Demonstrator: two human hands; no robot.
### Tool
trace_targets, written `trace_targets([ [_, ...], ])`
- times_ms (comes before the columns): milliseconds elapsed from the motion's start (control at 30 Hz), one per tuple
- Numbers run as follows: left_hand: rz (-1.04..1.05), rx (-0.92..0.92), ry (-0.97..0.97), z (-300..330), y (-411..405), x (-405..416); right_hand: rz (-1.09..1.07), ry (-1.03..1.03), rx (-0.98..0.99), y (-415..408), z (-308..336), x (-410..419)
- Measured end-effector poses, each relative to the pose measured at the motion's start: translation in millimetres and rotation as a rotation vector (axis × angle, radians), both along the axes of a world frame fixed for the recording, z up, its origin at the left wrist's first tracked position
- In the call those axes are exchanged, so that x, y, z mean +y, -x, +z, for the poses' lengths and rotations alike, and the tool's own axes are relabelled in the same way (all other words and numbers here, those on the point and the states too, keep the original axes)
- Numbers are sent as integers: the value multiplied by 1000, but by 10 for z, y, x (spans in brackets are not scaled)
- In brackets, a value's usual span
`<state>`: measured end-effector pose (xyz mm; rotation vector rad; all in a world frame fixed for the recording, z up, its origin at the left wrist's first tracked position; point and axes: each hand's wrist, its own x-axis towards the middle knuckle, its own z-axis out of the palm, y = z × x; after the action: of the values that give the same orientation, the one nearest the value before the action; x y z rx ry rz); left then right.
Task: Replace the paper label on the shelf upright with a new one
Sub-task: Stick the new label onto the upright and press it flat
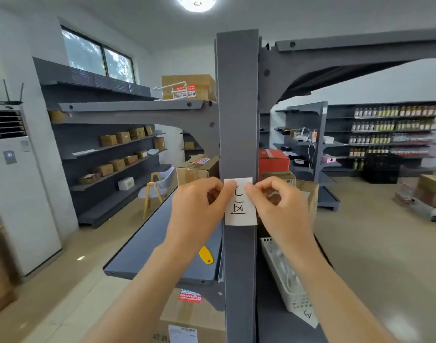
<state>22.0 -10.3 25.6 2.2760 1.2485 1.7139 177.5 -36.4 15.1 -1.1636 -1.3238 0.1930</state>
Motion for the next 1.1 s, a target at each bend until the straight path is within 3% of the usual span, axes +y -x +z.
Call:
trace_targets([
  [300,1,42,-116,57,62,178,-92,-18,-52,26,-33,39],
  [433,-25,11,20,37,193,274,-120,-16,-74,33,-36,31],
  [667,-298,-183,255,99,208,319,-140,-46,-109,-67,68,-34],
  [833,-362,-197,258,129,177,358,-137,4,-238,-63,256,33],
  [967,-417,-241,291,11,166,382,-88,9,-234,-136,161,62],
  [1100,-414,-176,166,-177,170,363,-67,60,-234,-179,-10,44],
])
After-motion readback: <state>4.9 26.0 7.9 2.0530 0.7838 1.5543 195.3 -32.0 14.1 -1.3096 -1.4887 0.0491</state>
